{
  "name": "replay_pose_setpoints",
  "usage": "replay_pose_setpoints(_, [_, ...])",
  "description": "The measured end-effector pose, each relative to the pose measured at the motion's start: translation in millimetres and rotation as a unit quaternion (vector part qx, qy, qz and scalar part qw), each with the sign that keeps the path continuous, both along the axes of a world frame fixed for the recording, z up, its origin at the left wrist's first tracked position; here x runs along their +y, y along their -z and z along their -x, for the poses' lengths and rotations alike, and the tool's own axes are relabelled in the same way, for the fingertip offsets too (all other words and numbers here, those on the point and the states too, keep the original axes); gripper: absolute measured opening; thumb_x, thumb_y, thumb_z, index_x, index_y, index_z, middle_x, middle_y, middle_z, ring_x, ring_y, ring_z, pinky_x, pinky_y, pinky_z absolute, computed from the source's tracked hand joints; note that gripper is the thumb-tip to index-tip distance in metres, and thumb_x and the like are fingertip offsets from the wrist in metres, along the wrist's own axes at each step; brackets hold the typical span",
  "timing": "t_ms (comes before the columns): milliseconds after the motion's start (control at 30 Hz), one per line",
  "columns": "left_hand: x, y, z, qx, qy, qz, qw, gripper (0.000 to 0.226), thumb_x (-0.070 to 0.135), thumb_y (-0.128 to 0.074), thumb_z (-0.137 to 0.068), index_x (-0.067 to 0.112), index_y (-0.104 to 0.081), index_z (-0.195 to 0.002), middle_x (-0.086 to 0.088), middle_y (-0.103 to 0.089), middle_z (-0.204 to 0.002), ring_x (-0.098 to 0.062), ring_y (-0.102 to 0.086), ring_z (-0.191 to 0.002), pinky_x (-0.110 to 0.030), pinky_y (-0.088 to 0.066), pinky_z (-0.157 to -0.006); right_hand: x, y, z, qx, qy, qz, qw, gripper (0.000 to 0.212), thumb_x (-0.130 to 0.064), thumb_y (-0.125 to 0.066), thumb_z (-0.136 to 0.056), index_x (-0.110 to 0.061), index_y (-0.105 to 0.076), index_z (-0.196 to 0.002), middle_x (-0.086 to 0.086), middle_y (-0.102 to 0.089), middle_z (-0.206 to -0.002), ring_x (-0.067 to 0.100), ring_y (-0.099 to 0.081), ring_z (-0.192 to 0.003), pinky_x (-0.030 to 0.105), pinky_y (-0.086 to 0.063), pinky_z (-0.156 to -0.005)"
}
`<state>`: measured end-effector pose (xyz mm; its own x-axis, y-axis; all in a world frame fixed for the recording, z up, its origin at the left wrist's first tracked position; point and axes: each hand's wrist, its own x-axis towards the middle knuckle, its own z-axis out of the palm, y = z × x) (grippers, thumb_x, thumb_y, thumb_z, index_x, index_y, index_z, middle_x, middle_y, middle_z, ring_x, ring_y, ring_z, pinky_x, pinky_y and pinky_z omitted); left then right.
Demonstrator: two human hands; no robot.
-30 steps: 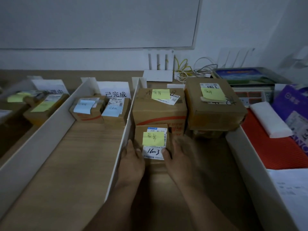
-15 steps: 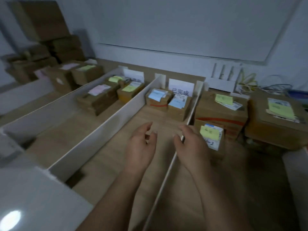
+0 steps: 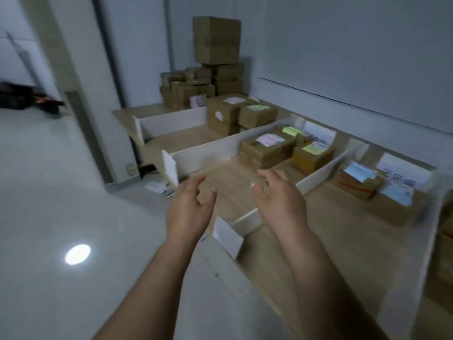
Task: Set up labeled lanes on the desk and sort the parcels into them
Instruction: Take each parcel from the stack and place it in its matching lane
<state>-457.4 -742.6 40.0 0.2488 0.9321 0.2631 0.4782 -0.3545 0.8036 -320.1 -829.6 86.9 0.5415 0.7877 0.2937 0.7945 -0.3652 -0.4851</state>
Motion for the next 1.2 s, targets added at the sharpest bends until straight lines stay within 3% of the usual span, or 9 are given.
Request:
replay_pose_setpoints(200, [75.6, -2.5, 105.6, 0.02, -0.096, -0.024, 0.995, 0.045, 0.041, -0.055, -0.09, 0.026, -0.051, -0.133, 0.003, -0.052, -0.132, -0.015, -0.054, -0.114, -0.038, -0.048, -0.093, 96.0, 2.0, 91.5, -0.01, -0.079, -0.015, 0.997, 0.037, -0.033, -0.045, -0.097, -0.02, -0.052, -0.131, 0.002, -0.047, -0.136, 0.022, -0.048, -0.118, 0.031, -0.041, -0.089])
replay_pose_setpoints(433, [144.3, 9.6, 169.8, 0.003, -0.151, -0.004, 0.989, 0.046, 0.043, -0.053, -0.091, 0.028, -0.049, -0.134, 0.004, -0.051, -0.133, -0.011, -0.056, -0.111, -0.037, -0.05, -0.092, 182.4, 14.2, 154.6, 0.001, -0.13, -0.007, 0.992, 0.037, -0.035, -0.045, -0.097, -0.021, -0.05, -0.132, 0.002, -0.048, -0.135, 0.022, -0.049, -0.12, 0.042, -0.047, -0.094])
replay_pose_setpoints(533, [176.0, 15.9, 183.6, -0.013, -0.164, 0.006, 0.986, 0.043, 0.04, -0.053, -0.092, 0.029, -0.049, -0.133, 0.006, -0.051, -0.132, -0.009, -0.057, -0.108, -0.031, -0.048, -0.089, 225.5, 21.1, 167.5, 0.003, -0.15, -0.01, 0.989, 0.039, -0.034, -0.047, -0.096, -0.022, -0.05, -0.133, 0.001, -0.049, -0.136, 0.02, -0.046, -0.125, 0.038, -0.045, -0.095])
replay_pose_setpoints(700, [249.3, 24.0, 200.0, -0.008, -0.198, 0.009, 0.98, 0.045, 0.038, -0.055, -0.091, 0.026, -0.048, -0.134, 0.005, -0.051, -0.133, -0.01, -0.057, -0.109, -0.031, -0.047, -0.09, 313.2, 32.4, 181.1, 0.021, -0.19, -0.014, 0.981, 0.04, -0.033, -0.048, -0.096, -0.021, -0.05, -0.134, 0.002, -0.049, -0.134, 0.023, -0.05, -0.118, 0.031, -0.041, -0.087])
replay_pose_setpoints(967, [418.3, -3.4, 203.0, 0.045, -0.217, -0.021, 0.975, 0.046, 0.04, -0.054, -0.092, 0.026, -0.047, -0.135, 0.006, -0.05, -0.134, -0.009, -0.056, -0.109, -0.028, -0.046, -0.086, 483.6, 22.1, 178.6, 0.059, -0.2, -0.02, 0.978, 0.04, -0.034, -0.045, -0.097, -0.02, -0.049, -0.134, 0.0, -0.048, -0.137, 0.02, -0.049, -0.12, 0.03, -0.041, -0.088])
replay_pose_setpoints(1200, [535.5, 5.9, 191.0, 0.039, -0.22, -0.009, 0.975, 0.046, 0.039, -0.055, -0.091, 0.026, -0.047, -0.135, 0.006, -0.05, -0.134, -0.009, -0.055, -0.112, -0.03, -0.047, -0.089, 606.6, 30.7, 179.7, 0.061, -0.216, -0.003, 0.975, 0.042, -0.032, -0.043, -0.098, -0.022, -0.044, -0.139, -0.002, -0.044, -0.142, 0.016, -0.047, -0.123, 0.026, -0.037, -0.086])
